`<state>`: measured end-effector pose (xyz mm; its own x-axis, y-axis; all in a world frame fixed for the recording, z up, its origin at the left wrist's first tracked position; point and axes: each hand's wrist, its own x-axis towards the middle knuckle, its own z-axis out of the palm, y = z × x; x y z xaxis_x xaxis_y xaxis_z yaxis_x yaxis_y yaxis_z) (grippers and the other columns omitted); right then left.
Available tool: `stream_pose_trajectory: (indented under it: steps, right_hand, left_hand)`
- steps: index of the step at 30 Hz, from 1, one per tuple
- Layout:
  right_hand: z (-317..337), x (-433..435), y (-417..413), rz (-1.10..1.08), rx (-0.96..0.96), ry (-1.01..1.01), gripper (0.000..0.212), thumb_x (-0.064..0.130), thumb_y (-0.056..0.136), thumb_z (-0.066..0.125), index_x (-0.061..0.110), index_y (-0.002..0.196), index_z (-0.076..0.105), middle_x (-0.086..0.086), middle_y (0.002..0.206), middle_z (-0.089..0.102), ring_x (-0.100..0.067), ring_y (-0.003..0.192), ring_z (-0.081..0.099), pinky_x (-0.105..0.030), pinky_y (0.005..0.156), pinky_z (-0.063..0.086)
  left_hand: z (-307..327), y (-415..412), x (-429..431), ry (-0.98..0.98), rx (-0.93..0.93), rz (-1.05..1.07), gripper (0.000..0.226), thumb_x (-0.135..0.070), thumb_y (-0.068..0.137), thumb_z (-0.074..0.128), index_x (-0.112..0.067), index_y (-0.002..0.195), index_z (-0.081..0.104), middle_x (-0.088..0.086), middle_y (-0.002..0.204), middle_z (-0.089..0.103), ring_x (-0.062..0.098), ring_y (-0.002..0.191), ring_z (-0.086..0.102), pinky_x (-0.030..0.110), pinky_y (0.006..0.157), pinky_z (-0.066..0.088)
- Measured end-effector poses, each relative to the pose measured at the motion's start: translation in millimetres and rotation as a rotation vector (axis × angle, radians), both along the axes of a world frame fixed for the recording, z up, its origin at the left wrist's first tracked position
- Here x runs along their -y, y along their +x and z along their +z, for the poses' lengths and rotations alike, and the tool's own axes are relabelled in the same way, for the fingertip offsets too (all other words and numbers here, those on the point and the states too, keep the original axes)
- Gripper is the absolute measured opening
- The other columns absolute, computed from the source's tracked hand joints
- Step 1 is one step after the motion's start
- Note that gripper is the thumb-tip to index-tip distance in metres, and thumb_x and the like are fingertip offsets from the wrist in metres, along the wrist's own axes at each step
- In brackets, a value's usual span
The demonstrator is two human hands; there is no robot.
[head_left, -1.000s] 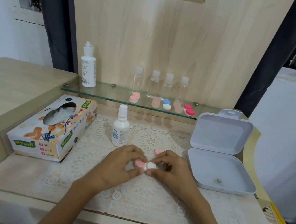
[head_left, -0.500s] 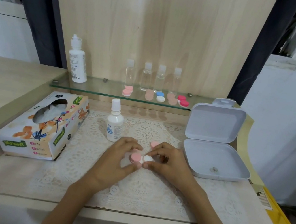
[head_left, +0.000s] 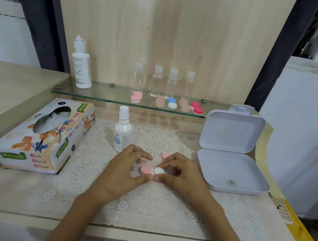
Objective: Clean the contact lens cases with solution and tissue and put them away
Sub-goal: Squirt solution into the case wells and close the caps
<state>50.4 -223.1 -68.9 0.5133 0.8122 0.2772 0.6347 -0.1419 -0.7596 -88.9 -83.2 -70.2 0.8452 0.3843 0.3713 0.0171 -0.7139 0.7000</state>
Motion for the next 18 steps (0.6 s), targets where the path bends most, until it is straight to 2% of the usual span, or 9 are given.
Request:
stream_pose_trajectory:
  steps: [3,8,18]
  right_hand:
    - [-0.7,0.1,0.6,-0.001,-0.011,0.006,0.025,0.032,0.065,0.085,0.025,0.088,0.077,0.008,0.092,0.063,-0.002,0.072,0.050,-0.018,0.065,0.037]
    - [-1.0,-0.8,0.1,0.006,0.002,0.011,0.026,0.031,0.065,0.086,0.025,0.088,0.077,0.008,0.090,0.063,-0.002,0.072,0.050,-0.016,0.065,0.035]
    - [1.0,1.1,-1.1,0.017,0.002,0.000,0.026,0.029,0.064,0.086,0.024,0.088,0.076,0.007,0.091,0.064,-0.001,0.070,0.050,-0.015,0.064,0.036]
  left_hand:
    - [-0.4,4.7,1.2,0.047,-0.009,0.025,0.031,-0.023,0.074,0.077,-0.026,0.102,0.065,-0.011,0.095,0.061,0.002,0.089,0.054,0.007,0.073,0.036]
    - [0.6,3.3,0.5,0.053,-0.010,-0.003,0.028,-0.013,0.075,0.075,-0.022,0.101,0.067,-0.014,0.095,0.065,0.000,0.091,0.056,0.004,0.073,0.035]
    - [-2.6,2.5,0.8,0.000,0.036,0.006,0.026,-0.008,0.074,0.076,-0.023,0.093,0.067,-0.017,0.089,0.067,0.003,0.090,0.058,0.009,0.079,0.040]
